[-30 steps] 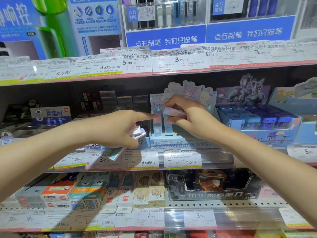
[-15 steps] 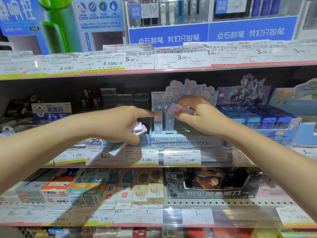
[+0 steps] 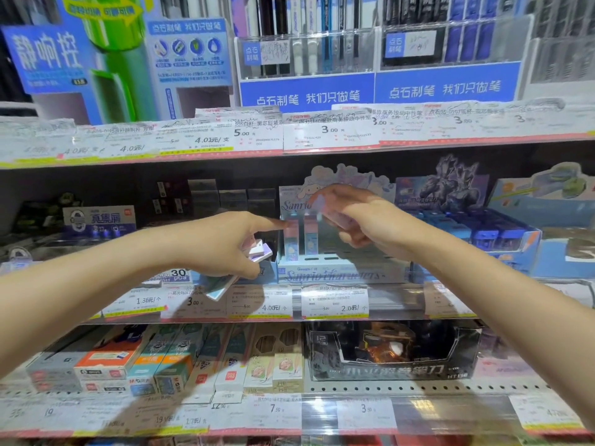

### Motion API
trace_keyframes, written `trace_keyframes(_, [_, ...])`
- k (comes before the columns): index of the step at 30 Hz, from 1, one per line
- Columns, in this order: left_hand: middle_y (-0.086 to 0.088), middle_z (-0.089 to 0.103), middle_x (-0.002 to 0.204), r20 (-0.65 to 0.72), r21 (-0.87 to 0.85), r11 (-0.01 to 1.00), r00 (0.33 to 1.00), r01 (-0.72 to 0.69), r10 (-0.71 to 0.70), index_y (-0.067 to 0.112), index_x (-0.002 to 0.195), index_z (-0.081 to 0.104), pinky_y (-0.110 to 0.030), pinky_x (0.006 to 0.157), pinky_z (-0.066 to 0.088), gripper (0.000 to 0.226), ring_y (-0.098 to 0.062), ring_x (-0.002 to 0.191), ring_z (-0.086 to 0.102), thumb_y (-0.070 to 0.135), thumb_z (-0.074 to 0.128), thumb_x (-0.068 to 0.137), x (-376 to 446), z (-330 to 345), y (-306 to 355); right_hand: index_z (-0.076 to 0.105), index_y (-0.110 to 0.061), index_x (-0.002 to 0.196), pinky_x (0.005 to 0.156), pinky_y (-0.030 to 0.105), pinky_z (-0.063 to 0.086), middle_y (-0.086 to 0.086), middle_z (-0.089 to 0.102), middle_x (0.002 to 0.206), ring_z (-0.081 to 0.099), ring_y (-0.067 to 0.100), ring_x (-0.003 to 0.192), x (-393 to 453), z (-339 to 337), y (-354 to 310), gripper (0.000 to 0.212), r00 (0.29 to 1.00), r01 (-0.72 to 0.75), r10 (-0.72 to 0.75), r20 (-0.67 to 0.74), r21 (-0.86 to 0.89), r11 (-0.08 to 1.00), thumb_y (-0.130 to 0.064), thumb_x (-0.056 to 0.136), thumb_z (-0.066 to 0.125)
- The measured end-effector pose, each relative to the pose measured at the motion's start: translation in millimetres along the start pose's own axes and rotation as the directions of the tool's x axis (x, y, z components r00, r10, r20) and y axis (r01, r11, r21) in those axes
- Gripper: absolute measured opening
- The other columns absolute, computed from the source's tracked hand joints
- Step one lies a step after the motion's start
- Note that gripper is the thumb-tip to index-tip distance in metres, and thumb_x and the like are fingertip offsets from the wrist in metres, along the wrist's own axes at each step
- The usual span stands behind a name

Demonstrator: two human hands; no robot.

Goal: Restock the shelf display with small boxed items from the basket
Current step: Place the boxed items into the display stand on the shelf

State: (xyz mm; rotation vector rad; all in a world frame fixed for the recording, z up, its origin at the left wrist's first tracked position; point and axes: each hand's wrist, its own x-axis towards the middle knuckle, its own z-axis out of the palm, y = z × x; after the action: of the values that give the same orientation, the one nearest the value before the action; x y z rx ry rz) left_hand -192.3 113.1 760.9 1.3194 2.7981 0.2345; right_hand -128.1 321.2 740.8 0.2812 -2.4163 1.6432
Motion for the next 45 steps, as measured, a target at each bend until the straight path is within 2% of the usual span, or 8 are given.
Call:
trace_keyframes(3, [0.007,0.038,0.031,0.010,0.015,1.000,1.000,0.009,-0.009,0.039,0.143,0.023,-0.017,0.038,0.021,0.077,-0.007,0.031,0.030,0.012,0.059,0.081,-1,0,0,0.053,-0.012,0.077,0.053,0.020,0.039,0.001,0.036,0.064,0.044,0.009,0.049,2,-2,2,0.027,0.998,-0.001,0.007,-0.057,0.095,0.995,-0.023,0.097,0.040])
trace_keyframes(7, [0.008,0.040,0.031,0.042,0.021,1.000,0.999,0.019,-0.020,0.036,0.145,0.019,-0.015,0.034,0.020,0.077,-0.007,0.029,0.032,0.011,0.058,0.083,-1,-2,2,0.058,-0.011,0.066,0.082,0.030,0.043,-0.006,0.053,0.058,0.056,0.009,0.063,6,-7,6,0.033,0.983,0.058,-0.074,-0.165,-0.096,0.994,-0.025,0.094,0.049])
trace_keyframes(12, [0.008,0.038,0.031,0.042,0.030,0.999,0.999,0.017,-0.019,0.037,0.145,0.020,-0.015,0.034,0.019,0.077,-0.008,0.030,0.031,0.010,0.058,0.083,-1,-3,3,0.065,-0.011,0.086,0.068,0.020,0.050,-0.001,0.060,0.067,0.055,0.005,0.058,7,-6,6,0.006,0.959,0.070,-0.109,-0.262,-0.153,0.986,-0.007,0.083,0.061])
trace_keyframes(15, [0.008,0.039,0.031,0.046,0.041,0.999,0.999,0.016,-0.018,0.035,0.145,0.019,-0.015,0.033,0.018,0.078,-0.007,0.030,0.032,0.011,0.058,0.083,-1,-3,3,0.060,-0.017,0.098,0.061,0.011,0.045,0.001,0.062,0.078,0.055,0.008,0.062,4,-2,5,0.023,0.956,0.106,-0.185,-0.229,-0.319,0.942,-0.005,0.079,0.065])
trace_keyframes(25, [0.007,0.039,0.032,0.038,0.065,0.998,0.999,0.012,-0.015,0.035,0.146,0.021,-0.014,0.034,0.020,0.079,-0.007,0.031,0.035,0.012,0.059,0.081,0,-3,3,0.051,-0.035,0.081,0.072,0.020,0.049,0.000,0.062,0.087,0.064,0.025,0.082,4,8,7,0.032,0.934,0.267,-0.342,-0.104,-0.431,0.862,-0.006,0.082,0.064])
trace_keyframes(30, [0.006,0.038,0.032,0.031,0.066,0.998,1.000,0.002,-0.004,0.034,0.145,0.021,-0.015,0.034,0.019,0.078,-0.006,0.032,0.035,0.011,0.060,0.081,-1,-3,5,0.065,-0.016,0.089,0.075,0.021,0.046,-0.004,0.063,0.087,0.059,0.008,0.083,1,11,15,0.009,0.922,0.280,-0.381,-0.075,-0.551,0.786,-0.016,0.080,0.068])
trace_keyframes(39, [0.010,0.041,0.031,0.053,0.025,1.000,0.999,0.006,-0.007,0.033,0.147,0.018,-0.014,0.035,0.021,0.080,-0.006,0.032,0.036,0.012,0.060,0.082,-1,-3,3,0.070,-0.002,0.080,0.079,0.000,0.030,0.002,0.055,0.096,0.052,0.015,0.094,3,12,12,0.012,0.933,0.246,-0.350,-0.081,-0.566,0.787,-0.006,0.082,0.060])
trace_keyframes(45, [0.008,0.041,0.051,-0.123,-0.086,0.995,0.992,-0.043,0.032,0.028,0.141,0.033,-0.009,0.038,0.030,0.070,0.003,0.040,0.045,0.015,0.065,0.081,-9,-1,9,0.069,-0.011,0.095,0.077,0.001,0.033,-0.004,0.058,0.097,0.052,0.003,0.092,1,8,1,0.017,0.950,0.216,-0.302,-0.080,-0.530,0.820,-0.012,0.088,0.053])
